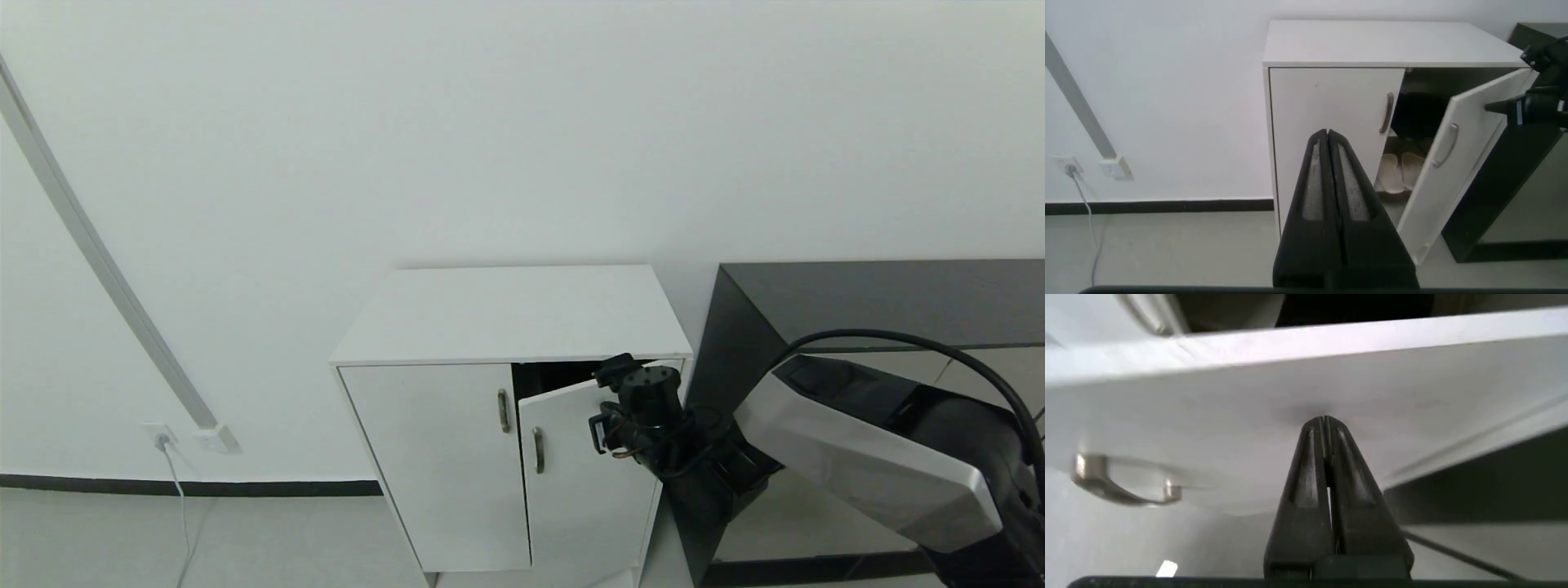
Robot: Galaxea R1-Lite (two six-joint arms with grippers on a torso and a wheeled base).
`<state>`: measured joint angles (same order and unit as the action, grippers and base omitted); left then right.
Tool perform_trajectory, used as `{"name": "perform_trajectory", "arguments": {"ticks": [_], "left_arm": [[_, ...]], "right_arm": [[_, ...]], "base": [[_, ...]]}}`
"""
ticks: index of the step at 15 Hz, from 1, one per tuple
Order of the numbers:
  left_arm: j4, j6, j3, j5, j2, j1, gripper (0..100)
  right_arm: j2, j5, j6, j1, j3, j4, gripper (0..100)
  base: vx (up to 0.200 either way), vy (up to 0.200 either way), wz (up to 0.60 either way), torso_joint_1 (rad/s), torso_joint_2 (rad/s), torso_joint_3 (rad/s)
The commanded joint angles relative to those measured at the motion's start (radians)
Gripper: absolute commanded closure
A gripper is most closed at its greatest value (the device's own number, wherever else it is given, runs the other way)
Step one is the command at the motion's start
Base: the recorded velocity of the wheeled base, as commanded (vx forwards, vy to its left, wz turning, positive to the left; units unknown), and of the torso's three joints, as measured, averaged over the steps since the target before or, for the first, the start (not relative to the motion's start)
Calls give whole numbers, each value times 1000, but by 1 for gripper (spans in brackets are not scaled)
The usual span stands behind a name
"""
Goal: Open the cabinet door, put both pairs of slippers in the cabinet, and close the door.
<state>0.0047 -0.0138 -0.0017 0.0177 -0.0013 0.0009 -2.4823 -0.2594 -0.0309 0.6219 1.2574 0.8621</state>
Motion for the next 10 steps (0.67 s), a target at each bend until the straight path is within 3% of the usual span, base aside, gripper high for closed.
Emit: {"name": "perform_trajectory", "arguments": {"ticks": [1, 5, 10], "left_arm": [[0, 0, 0, 1, 1, 1, 100], [0, 0, 0, 1, 1, 1, 100], [0, 0, 0, 1, 1, 1, 100]], "right_arm": [[-44, 14, -6, -18, 56, 21, 100], [-102, 14, -9, -45, 138, 34, 100], [-107, 14, -9, -56, 151, 35, 100]], "base": [[0, 0, 0, 0, 0, 0], [0, 0, 0, 0, 0, 0], [0, 0, 0, 0, 0, 0]]}}
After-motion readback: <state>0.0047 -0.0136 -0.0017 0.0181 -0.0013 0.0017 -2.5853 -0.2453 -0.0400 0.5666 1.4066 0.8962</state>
